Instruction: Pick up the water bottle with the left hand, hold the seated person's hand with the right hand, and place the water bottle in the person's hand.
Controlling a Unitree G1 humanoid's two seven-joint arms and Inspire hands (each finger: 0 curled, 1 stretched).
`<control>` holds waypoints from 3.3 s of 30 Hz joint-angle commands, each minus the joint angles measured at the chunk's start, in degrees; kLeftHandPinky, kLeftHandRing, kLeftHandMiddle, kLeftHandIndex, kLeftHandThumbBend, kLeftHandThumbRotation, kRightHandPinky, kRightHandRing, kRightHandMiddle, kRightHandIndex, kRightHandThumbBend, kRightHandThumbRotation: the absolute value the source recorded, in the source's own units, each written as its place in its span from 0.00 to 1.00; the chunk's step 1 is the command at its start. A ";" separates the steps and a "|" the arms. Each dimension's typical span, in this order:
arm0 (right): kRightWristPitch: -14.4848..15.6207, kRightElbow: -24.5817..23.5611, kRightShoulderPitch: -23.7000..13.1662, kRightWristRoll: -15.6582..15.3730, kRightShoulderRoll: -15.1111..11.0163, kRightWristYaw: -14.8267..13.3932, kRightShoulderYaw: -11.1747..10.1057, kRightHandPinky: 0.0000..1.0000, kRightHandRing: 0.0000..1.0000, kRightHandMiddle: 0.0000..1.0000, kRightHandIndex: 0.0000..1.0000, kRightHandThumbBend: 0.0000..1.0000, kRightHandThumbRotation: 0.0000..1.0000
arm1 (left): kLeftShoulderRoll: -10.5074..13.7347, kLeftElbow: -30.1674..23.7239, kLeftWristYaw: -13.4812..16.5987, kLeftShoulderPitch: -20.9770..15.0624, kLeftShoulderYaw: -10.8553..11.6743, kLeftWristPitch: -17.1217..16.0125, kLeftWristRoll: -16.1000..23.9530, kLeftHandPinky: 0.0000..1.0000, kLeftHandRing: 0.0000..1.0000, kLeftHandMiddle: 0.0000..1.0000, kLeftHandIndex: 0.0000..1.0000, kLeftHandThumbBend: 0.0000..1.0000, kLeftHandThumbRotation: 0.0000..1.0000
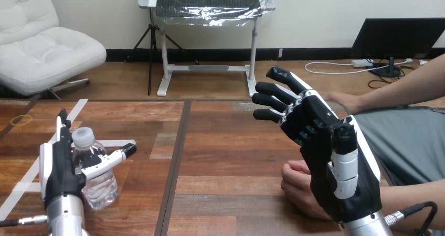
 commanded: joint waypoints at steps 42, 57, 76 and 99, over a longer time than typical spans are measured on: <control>-0.42 -3.07 -1.74 1.05 0.01 0.09 -0.41 0.77 0.82 0.83 0.87 0.76 1.00 | 1.27 5.97 1.01 -9.40 -4.01 8.69 0.96 0.84 0.97 1.00 1.00 0.94 0.18; -0.68 -2.81 -1.76 1.22 -0.02 0.32 -0.44 0.77 0.82 0.82 0.87 0.76 1.00 | 1.17 5.35 0.94 -10.01 -4.58 12.19 1.15 0.87 0.98 1.00 1.00 0.94 0.19; -0.76 -2.60 -1.87 1.84 0.10 0.84 -0.52 0.76 0.82 0.83 0.88 0.76 1.00 | 1.92 5.83 1.59 -11.04 -5.79 15.40 1.86 0.84 0.95 0.95 0.94 0.92 0.21; -1.13 -2.51 -1.92 1.92 0.10 1.13 -0.60 0.76 0.82 0.83 0.88 0.77 1.00 | 0.68 4.58 3.93 -10.92 -5.22 16.23 1.03 0.60 0.74 0.79 0.77 0.89 0.09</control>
